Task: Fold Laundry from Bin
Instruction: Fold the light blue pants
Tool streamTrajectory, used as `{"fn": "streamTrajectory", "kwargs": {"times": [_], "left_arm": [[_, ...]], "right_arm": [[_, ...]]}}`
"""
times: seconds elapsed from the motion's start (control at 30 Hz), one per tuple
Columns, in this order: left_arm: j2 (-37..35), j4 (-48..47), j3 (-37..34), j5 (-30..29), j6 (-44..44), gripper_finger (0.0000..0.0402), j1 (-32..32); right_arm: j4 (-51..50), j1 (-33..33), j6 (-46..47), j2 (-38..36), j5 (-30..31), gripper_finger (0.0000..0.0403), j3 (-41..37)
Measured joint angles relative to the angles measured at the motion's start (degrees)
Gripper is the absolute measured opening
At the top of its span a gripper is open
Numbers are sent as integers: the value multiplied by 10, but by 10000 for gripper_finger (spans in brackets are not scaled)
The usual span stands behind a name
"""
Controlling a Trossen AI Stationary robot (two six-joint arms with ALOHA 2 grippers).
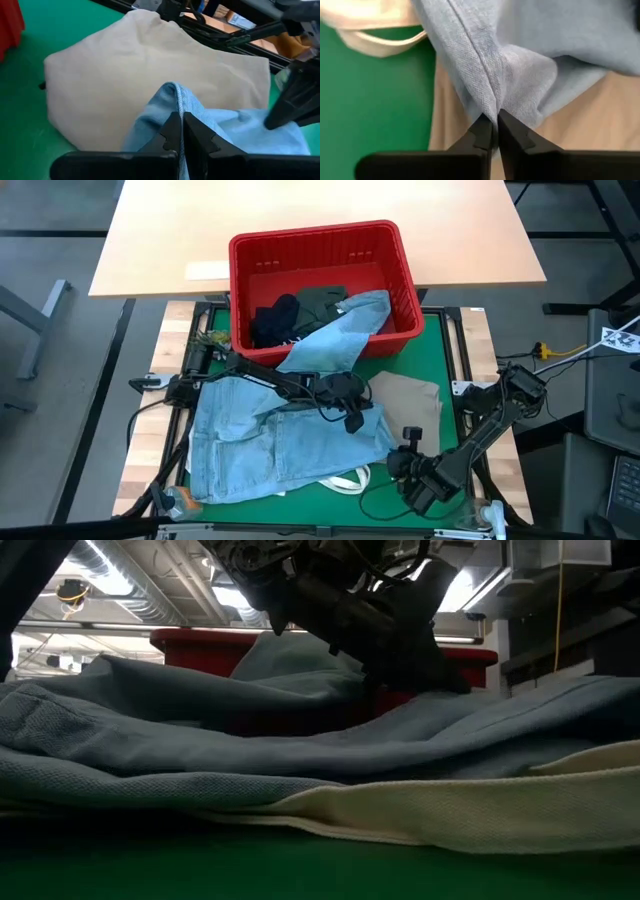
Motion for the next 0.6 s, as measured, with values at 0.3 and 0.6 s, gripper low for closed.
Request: {"fn": "streamTrajectory", "kwargs": {"times": [0.3,0.6], "left_arm": [[0,-35,0,-24,-13,1,0],[0,-52,0,-25,-13,8,-1]], "right_arm": [[23,32,55,-2,-41,15,33],[35,31,61,0,-51,19,32]]}}
